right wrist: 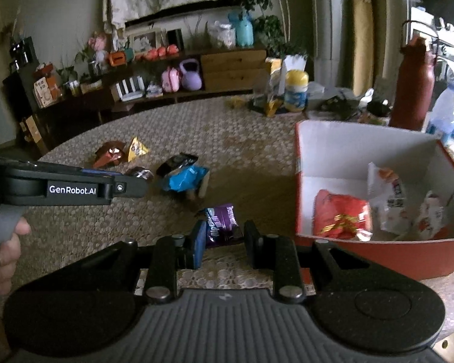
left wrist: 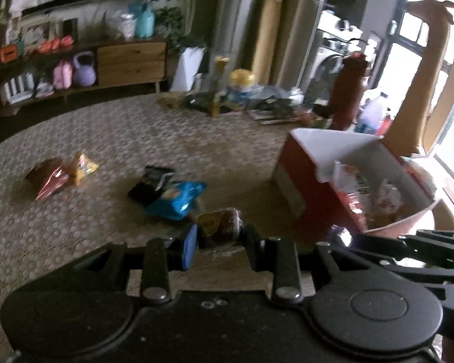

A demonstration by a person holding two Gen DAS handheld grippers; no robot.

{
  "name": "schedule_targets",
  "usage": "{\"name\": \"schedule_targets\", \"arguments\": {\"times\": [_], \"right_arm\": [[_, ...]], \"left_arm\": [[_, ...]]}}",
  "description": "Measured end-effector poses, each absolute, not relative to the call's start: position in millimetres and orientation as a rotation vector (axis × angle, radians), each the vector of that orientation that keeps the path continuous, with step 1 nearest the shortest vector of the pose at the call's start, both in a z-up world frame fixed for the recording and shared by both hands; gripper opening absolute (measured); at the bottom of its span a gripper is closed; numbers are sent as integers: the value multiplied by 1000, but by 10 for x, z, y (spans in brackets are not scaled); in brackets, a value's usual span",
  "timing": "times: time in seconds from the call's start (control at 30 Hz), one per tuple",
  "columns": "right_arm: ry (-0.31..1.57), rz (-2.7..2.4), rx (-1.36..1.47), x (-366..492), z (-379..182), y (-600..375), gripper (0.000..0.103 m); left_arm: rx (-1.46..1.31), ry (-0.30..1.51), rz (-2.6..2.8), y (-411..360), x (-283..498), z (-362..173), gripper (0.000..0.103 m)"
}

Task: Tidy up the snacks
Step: 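Carry the brown and purple packets over the red box with both tools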

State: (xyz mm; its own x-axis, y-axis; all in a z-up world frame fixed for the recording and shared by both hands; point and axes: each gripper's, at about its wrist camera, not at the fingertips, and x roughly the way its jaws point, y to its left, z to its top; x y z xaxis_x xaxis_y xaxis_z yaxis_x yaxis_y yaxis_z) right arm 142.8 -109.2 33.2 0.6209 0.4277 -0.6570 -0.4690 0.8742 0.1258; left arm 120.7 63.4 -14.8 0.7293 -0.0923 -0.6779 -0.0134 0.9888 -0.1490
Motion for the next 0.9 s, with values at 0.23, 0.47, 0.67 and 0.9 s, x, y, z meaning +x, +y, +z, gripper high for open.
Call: {"name": "schedule_targets", "arguments": {"times": [0.23,0.47,0.67,0.9], "right_arm": [[691,479,-53,1387,537,-1391,27],[655,425,-45,1397,667,-1758,27],[650,374,-29,1482,686,-2066,27],[651,304,-11,1603,661,-2437,27]], "left_arm": [[-113,714,-112,266,1198,56,31],[-69,673,-179,-111,1234,245,31],[-26,647,-228,-471,1356,351,31],[7,654,-273,-840,1580,326,31]]}}
